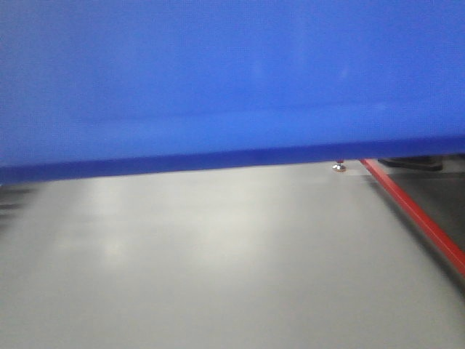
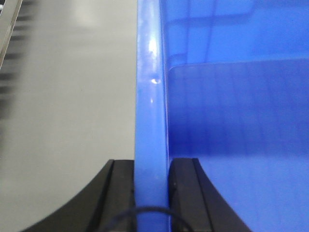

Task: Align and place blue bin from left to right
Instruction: 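Turn the base across the floor holding the blue bin in both grippers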

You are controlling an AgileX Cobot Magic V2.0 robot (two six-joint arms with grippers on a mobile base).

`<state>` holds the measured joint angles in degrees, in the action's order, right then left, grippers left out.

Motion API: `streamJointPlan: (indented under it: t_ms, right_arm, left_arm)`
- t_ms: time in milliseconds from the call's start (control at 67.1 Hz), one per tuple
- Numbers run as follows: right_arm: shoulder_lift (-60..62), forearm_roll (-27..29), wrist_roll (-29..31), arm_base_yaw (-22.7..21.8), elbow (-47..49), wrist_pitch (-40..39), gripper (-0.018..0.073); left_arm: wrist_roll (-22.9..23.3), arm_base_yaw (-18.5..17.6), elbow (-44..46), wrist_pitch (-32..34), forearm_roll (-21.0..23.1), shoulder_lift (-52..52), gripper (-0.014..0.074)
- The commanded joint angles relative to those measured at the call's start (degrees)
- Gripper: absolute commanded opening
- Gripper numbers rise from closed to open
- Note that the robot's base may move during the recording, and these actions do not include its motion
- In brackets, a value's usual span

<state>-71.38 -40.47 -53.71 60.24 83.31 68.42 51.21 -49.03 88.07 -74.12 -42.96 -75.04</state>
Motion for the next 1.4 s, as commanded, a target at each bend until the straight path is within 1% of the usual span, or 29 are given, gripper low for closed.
streamJointPlan:
  t_ms: [0, 194, 432, 1132, 1251, 1385]
  right_arm:
    - [0.0, 0.0, -0.4, 1.0, 0.5, -18.3, -0.0078]
    - [0.0, 0.0, -0.4, 1.0, 0.5, -18.3, -0.0078]
    - [0.0, 0.0, -0.4, 1.0, 0.5, -18.3, -0.0078]
    - [0.0, 0.0, -0.4, 1.0, 0.5, -18.3, -0.0078]
    - [0.0, 0.0, -0.4, 1.0, 0.5, -18.3, -0.0078]
    - [0.0, 0.0, -0.4, 1.0, 0.5, -18.3, -0.0078]
  left_arm:
    - [0.1, -1.3, 0.6, 11.1, 1.3, 0.1, -0.0111]
    - [0.1, -1.3, 0.6, 11.4, 1.3, 0.1, -0.0111]
    - [0.1, -1.3, 0.6, 13.7, 1.3, 0.1, -0.0111]
    - [0.1, -1.3, 0.6, 13.9, 1.2, 0.1, -0.0111]
    - [0.1, -1.3, 0.6, 13.9, 0.1, 0.1, -0.0111]
    - [0.1, -1.3, 0.6, 14.0, 0.1, 0.1, -0.0111]
